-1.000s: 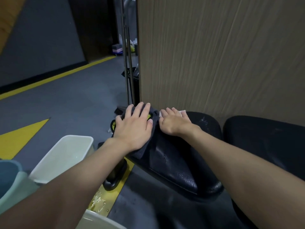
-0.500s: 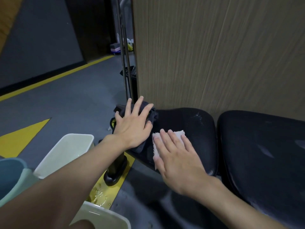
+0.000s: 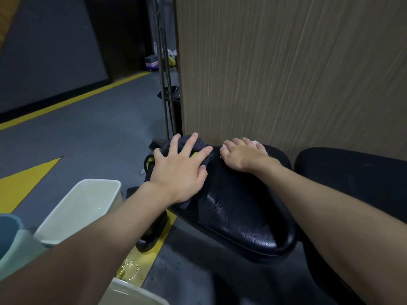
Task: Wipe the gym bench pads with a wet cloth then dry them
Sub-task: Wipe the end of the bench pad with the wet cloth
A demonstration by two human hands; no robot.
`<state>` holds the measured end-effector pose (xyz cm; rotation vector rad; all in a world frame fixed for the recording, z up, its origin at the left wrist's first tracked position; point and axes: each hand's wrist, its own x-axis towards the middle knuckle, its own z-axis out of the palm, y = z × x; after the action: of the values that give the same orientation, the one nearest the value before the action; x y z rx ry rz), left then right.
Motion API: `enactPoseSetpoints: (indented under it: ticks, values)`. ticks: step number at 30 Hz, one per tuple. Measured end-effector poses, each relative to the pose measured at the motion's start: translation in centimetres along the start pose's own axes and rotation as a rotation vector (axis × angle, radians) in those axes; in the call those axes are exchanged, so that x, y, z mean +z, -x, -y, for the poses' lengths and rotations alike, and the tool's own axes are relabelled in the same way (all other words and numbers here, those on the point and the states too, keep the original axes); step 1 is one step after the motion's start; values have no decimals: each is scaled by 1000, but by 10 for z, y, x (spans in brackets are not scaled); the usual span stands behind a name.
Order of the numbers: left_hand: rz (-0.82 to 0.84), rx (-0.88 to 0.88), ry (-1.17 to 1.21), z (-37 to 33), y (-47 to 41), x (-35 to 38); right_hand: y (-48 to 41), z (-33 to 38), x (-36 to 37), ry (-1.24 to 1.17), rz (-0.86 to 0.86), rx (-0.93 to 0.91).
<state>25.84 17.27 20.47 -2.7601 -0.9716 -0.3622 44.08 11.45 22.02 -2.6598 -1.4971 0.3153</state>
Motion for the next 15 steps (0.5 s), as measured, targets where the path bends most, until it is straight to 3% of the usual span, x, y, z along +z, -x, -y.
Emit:
enactPoseSetpoints:
  ticks: [9,15]
  values:
    - [-2,78,-91,0,1,-7,77,14,22,59,-66,-79]
    - [59,176,-36,-12,5,-12,165,12,49,133,-227,-224]
